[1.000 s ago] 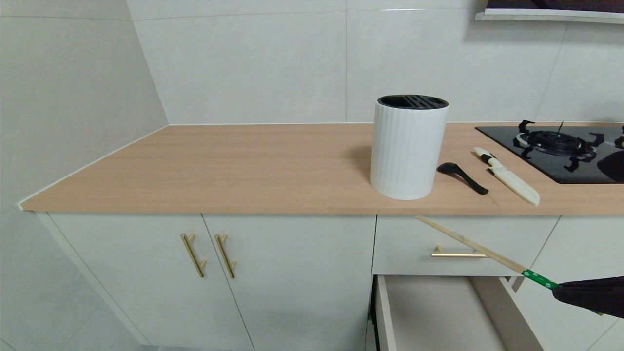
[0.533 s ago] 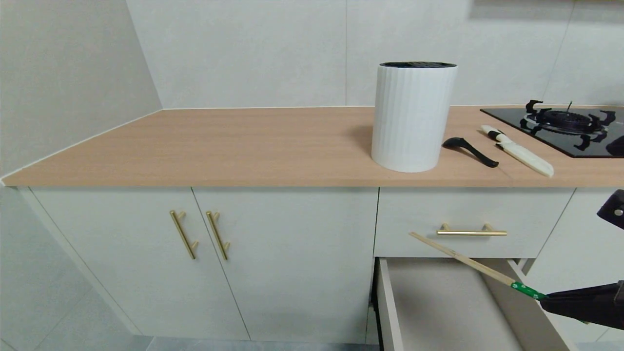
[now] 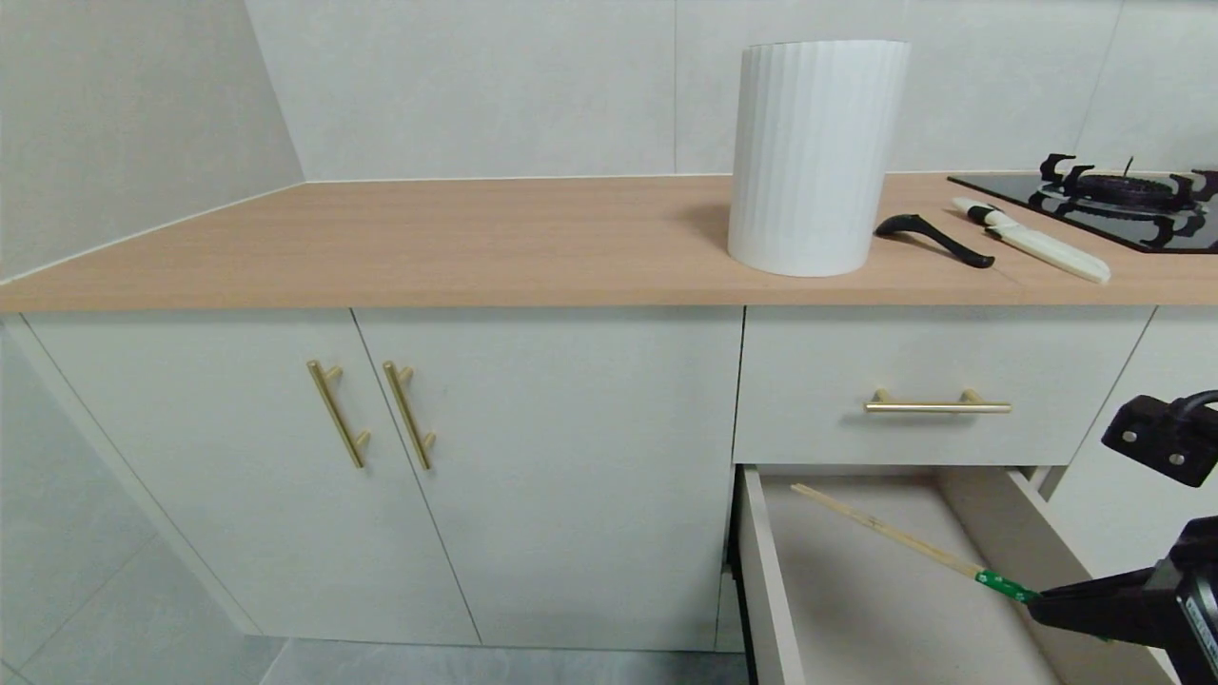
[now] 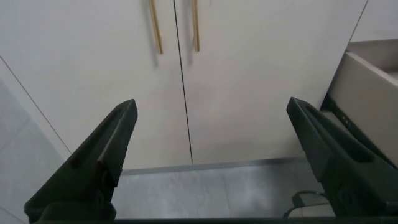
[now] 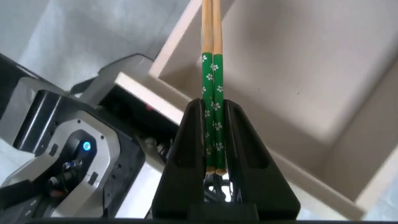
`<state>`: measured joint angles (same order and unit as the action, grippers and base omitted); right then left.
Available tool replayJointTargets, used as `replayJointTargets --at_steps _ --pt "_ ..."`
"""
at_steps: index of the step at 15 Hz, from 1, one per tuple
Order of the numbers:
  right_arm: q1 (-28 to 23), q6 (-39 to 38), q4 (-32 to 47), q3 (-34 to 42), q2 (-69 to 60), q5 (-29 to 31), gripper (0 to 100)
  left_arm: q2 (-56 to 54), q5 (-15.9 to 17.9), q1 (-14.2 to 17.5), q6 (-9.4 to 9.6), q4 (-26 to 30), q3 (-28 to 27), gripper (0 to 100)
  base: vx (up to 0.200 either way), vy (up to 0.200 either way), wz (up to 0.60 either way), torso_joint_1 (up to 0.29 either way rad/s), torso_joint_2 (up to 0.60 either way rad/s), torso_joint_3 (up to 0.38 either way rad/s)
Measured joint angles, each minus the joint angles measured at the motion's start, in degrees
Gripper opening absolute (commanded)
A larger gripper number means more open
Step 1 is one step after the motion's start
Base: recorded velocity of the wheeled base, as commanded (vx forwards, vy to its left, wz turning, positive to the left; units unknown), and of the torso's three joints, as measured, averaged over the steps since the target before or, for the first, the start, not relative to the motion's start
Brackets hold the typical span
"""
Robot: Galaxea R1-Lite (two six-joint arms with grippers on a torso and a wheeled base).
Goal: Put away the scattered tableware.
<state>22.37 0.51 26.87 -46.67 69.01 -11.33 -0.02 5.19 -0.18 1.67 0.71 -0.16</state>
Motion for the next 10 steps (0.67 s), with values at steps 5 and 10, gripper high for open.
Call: replayJointTargets --at_steps 5,10 --pt "-0.07 -0.40 -1.74 0.20 4.61 0.41 0 0.00 -0.02 0.00 0.00 -0.02 0.00 100 0.000 0.000 0.00 0.000 0.01 0.006" --pt "-0.38 -3.13 -5.63 0.11 15.56 3.28 0 0.00 -0.02 0.00 0.00 0.00 -0.02 100 0.000 0.000 0.00 0.000 0.00 0.000"
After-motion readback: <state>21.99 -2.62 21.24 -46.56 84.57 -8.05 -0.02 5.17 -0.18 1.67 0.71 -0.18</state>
